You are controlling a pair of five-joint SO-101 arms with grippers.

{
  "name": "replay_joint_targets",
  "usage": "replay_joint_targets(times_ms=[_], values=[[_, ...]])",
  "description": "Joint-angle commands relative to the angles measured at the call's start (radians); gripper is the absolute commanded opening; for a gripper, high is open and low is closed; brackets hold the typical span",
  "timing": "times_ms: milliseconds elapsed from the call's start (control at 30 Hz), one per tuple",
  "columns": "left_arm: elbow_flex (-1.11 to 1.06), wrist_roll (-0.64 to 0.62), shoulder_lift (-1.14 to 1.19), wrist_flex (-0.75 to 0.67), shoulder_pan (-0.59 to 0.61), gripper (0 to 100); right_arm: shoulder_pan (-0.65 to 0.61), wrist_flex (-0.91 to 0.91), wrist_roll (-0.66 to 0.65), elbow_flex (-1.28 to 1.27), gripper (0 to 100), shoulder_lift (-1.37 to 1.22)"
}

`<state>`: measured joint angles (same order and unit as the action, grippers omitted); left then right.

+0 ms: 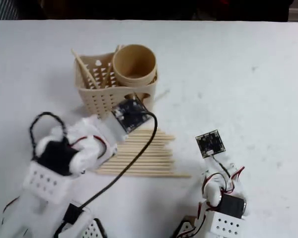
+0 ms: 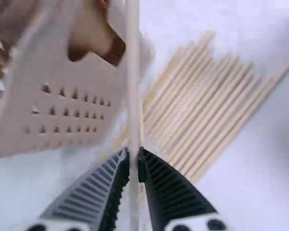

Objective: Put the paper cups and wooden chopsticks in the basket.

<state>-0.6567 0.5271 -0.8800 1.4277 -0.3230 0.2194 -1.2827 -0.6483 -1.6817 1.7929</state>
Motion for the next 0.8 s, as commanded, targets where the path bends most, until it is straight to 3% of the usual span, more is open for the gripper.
replay_joint_targets(times_ms=[0, 100, 267, 567, 767], values=[[0.233, -0.032, -0.021, -0.014, -0.013, 2, 0.004, -0.005, -0.008, -0.009, 3.3, 0.01], [0.344, -0.098, 0.001, -0.1, -0.008, 2, 0.004, -0.005, -0.008, -0.009, 3.3, 0.01], [0.39, -0.218, 0.008, -0.37, -0.007, 2, 0.004, -0.005, -0.008, -0.009, 3.3, 0.01], [0.095, -0.396, 0.01, -0.95, 0.197, 2, 0.004, -0.005, -0.008, -0.009, 3.3, 0.01], [-0.078, -0.508, 0.01, -1.066, 0.292, 3, 0.004, -0.005, -0.008, -0.009, 3.3, 0.01]])
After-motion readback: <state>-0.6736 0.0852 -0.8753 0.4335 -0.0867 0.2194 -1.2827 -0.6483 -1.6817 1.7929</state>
